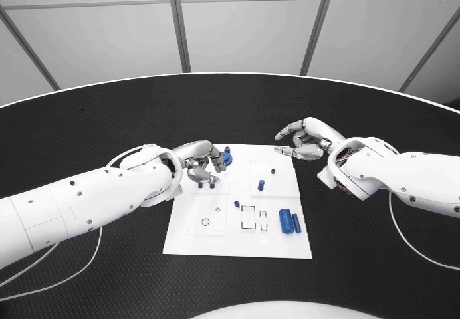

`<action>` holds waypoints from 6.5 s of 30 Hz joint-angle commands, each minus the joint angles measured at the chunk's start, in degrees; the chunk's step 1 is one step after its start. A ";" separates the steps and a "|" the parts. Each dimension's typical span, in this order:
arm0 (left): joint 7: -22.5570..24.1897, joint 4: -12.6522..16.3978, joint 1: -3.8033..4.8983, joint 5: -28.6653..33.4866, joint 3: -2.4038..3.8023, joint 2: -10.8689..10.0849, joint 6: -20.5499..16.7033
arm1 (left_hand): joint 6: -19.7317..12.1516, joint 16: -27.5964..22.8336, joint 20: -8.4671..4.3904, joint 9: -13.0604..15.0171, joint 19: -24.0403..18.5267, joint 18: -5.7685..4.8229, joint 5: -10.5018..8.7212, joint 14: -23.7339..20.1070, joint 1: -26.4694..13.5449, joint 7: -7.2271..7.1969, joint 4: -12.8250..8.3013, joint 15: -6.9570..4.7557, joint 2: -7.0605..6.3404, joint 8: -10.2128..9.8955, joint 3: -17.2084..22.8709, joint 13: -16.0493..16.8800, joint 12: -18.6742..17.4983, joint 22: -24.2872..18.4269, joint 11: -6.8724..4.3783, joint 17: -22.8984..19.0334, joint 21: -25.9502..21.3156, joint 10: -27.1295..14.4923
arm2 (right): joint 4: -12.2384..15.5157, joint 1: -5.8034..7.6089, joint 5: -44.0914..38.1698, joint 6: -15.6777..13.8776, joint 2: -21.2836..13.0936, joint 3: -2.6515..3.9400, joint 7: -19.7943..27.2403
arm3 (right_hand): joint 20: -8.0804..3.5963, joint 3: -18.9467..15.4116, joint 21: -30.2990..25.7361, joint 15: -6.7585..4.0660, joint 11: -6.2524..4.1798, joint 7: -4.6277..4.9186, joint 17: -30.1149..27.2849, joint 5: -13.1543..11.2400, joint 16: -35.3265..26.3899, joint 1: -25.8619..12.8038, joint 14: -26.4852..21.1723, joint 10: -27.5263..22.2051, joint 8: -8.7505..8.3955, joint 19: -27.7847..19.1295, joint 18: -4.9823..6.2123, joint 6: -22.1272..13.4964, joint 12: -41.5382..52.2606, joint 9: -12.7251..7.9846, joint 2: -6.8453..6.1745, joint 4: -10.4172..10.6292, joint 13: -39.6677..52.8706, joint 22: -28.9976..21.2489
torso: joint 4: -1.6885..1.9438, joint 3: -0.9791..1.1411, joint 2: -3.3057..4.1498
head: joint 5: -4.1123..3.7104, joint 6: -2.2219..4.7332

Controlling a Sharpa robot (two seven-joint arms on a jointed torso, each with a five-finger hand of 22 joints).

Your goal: Assemble the parts on the task board

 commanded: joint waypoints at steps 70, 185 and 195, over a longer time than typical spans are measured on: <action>-3.98 -1.32 -1.37 -16.82 -1.47 9.03 10.26 | 1.99 5.75 0.21 -0.66 -4.27 1.64 -0.37 -3.18 2.07 -1.96 -5.26 0.06 2.09 -1.52 -1.80 10.59 23.18 -2.89 -0.25 -1.56 -0.45 -12.88 | 0.26 -0.32 0.00 0.22 0.24 0.00 0.09 | -0.35 0.63 -0.11 -0.41 -0.19 0.15 4.15 0.43 0.02 0.52 3.39 0.42 0.42 2.90 0.89 0.50 0.30 -0.10 -0.06 -0.16 4.50 9.53 | -0.06 -0.09 0.26 | -0.88 -1.16; -3.99 -2.93 -1.75 -20.14 -3.37 10.41 7.11 | 6.72 7.79 -1.17 0.13 1.44 0.18 -5.59 0.60 -0.42 -2.38 -1.91 -1.68 6.75 -1.58 2.40 8.82 26.69 2.98 -2.27 -0.99 4.53 -10.09 | 0.49 -0.31 0.00 0.26 0.23 0.01 -0.06 | -0.36 1.03 -0.10 -0.42 -0.20 0.13 4.22 0.46 0.04 0.23 3.41 0.54 0.66 2.92 0.89 0.88 0.43 -0.20 0.05 0.01 4.60 9.57 | 0.00 -0.13 0.07 | -1.23 -1.33; -3.47 -0.75 -1.71 -18.40 -3.31 8.22 4.83 | 6.82 7.96 -1.22 0.22 1.68 0.11 -5.67 1.51 -1.54 -2.49 -1.29 -1.66 6.14 -1.70 1.96 8.58 26.56 3.23 -2.24 0.80 4.69 -10.11 | 0.23 -0.31 0.00 0.23 0.35 0.01 0.04 | -0.36 1.03 -0.10 -0.42 -0.20 0.13 4.22 0.46 0.04 0.23 3.41 0.54 0.66 2.92 0.89 0.88 0.43 -0.20 0.05 0.01 4.60 9.57 | 0.06 -0.09 -0.03 | -1.13 -0.93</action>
